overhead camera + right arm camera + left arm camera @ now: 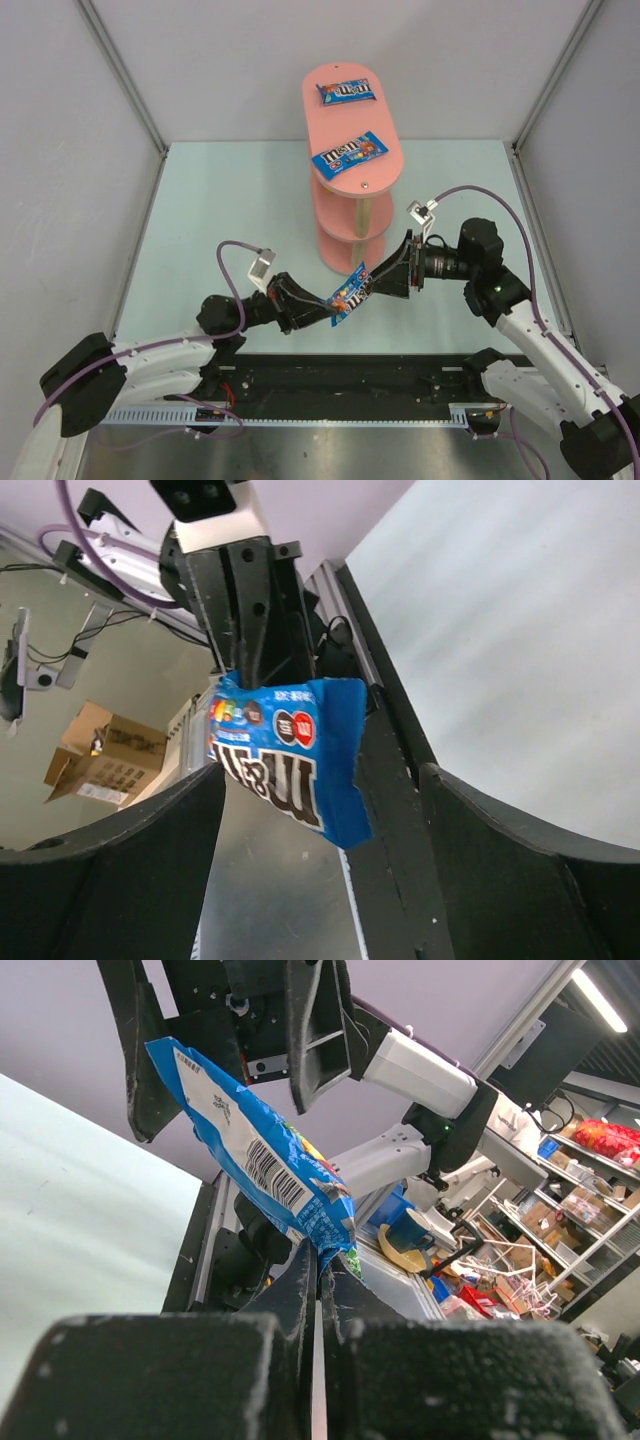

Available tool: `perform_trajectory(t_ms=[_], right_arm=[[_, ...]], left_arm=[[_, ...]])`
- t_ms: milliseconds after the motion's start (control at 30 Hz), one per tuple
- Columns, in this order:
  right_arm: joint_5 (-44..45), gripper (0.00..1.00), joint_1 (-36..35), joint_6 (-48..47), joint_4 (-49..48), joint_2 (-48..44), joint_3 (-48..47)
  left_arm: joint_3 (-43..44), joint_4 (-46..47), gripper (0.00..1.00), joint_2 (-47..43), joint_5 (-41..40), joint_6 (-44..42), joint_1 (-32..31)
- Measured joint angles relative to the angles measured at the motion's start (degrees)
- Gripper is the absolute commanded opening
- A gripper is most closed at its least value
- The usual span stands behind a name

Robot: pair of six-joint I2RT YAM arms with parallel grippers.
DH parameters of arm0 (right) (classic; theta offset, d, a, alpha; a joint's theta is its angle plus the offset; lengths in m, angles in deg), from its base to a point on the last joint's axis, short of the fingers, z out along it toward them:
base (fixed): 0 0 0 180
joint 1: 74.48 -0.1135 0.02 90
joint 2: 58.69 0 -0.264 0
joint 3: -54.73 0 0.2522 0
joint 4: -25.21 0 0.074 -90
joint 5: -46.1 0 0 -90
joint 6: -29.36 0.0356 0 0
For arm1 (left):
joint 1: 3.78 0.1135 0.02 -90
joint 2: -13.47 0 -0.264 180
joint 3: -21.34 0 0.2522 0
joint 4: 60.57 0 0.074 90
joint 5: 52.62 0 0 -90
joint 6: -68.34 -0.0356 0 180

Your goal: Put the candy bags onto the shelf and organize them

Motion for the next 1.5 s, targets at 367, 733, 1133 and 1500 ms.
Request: perform_trajectory(t_ms=[367,733,1133,1500], right_arm=[[-0.7,0.78,-5.3,3.4,-7.3,2.8,0.2],[0.9,0.63,-8.0,3.1,-8.0,3.7,0.3],[1.0,0.06,-8.0,3.0,-8.3,3.7,0.4],[0.3,0.00,-2.1,3.2,-8.0,3.6,0.5]], left_arm=[[0.5,0.7,0.00,3.5,0.9,0.1,0.1],[1.6,1.7,0.00,5.1,1.3,0.1,0.2],[1.5,1.9,0.30,5.4,1.3,0.2,1.3],[-2.2,-7.4,1.00,-6.2,-4.8,-3.4,3.1]])
